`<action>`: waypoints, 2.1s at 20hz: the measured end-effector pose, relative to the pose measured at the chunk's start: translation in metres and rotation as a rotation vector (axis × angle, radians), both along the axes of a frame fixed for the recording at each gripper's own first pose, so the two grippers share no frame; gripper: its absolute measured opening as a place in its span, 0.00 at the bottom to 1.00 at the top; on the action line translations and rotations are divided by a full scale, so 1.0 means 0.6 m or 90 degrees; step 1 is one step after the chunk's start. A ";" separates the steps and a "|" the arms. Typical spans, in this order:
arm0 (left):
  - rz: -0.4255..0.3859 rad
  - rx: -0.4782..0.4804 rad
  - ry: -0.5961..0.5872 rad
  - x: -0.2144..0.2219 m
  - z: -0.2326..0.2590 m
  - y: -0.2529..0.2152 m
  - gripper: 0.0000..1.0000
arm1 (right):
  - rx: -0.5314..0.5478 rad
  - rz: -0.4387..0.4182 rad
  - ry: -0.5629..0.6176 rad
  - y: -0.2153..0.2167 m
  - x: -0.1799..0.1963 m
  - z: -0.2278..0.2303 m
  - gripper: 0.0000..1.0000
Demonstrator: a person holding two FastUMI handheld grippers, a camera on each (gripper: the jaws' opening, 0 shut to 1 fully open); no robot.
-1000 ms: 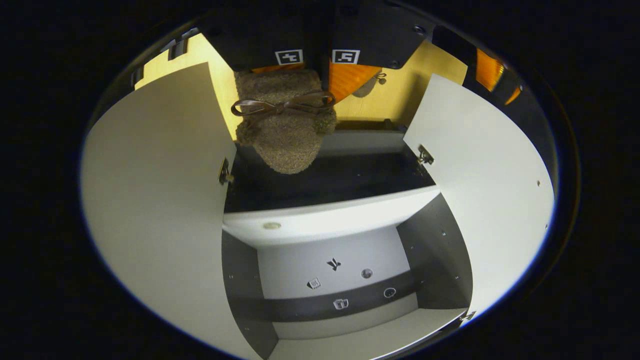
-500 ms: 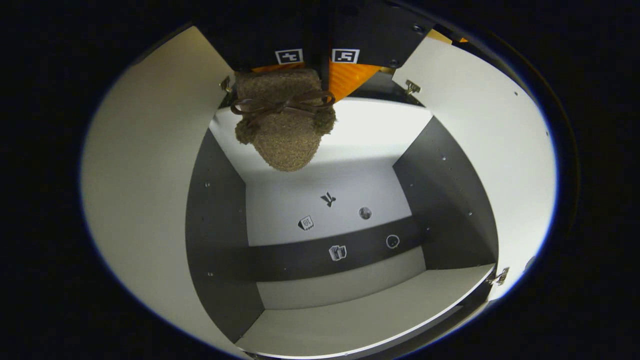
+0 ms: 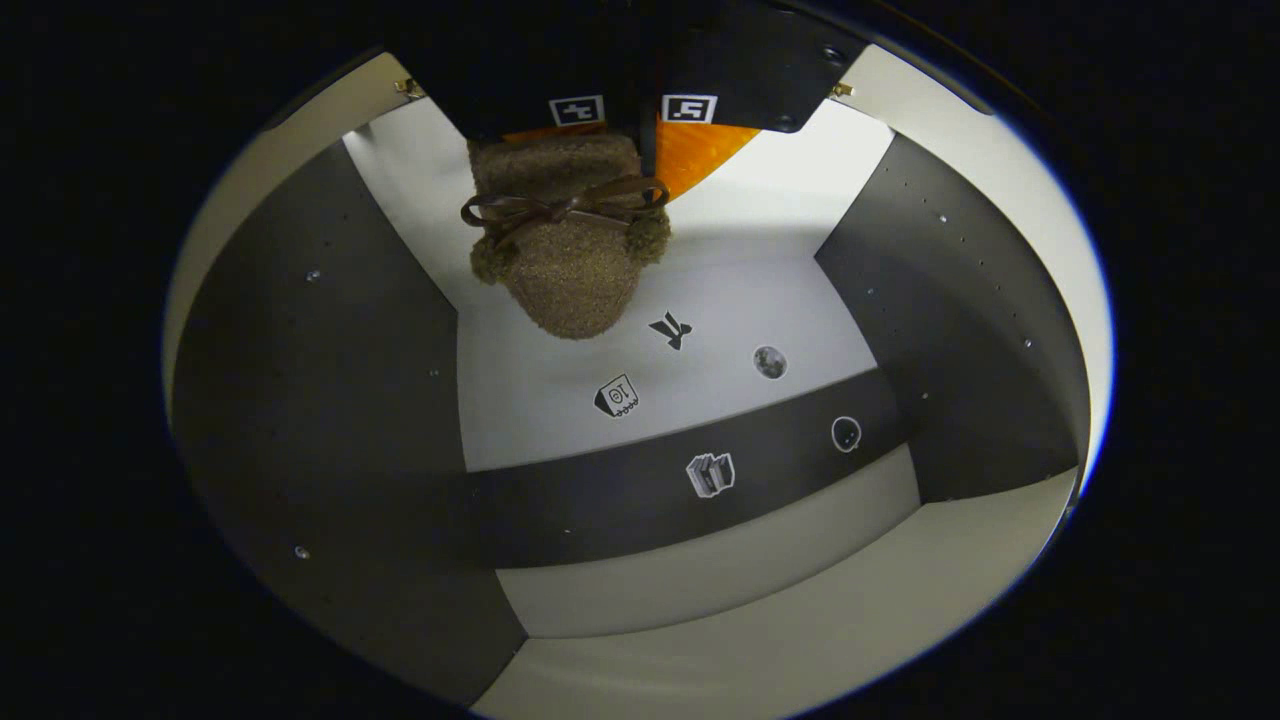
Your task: Grab one shoe with the right hand and put it into the shoe cabinet, grab the other shoe with the left hand and put it into the shoe cabinet; then close the right door with the right hand and the left door with the left hand.
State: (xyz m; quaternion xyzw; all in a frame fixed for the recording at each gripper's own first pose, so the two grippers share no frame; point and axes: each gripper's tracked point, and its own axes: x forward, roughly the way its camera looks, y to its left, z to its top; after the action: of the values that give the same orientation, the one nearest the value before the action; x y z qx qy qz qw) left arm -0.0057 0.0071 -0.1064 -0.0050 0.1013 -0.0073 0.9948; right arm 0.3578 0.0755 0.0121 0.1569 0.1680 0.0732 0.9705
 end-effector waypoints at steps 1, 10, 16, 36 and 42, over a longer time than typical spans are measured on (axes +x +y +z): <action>0.002 0.000 0.004 0.000 -0.003 0.003 0.95 | -0.001 -0.007 -0.003 0.000 0.019 -0.002 0.06; 0.018 -0.014 0.041 -0.002 -0.045 0.027 0.95 | -0.045 -0.015 0.014 0.028 0.088 -0.065 0.07; 0.017 -0.015 0.049 -0.002 -0.054 0.029 0.95 | -0.066 -0.008 0.023 0.041 0.085 -0.084 0.25; -0.041 0.004 0.157 0.039 -0.193 -0.018 0.95 | -0.033 0.006 -0.204 -0.008 -0.201 0.128 0.98; -0.097 0.001 0.197 0.071 -0.292 -0.059 0.83 | -0.066 0.018 -0.269 -0.029 -0.353 0.183 0.98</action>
State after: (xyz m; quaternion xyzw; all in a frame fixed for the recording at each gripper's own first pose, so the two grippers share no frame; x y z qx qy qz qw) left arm 0.0368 -0.0283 -0.2819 0.0026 0.2531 -0.0819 0.9640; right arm 0.1461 0.0579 0.1220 0.0853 -0.0335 0.1091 0.9898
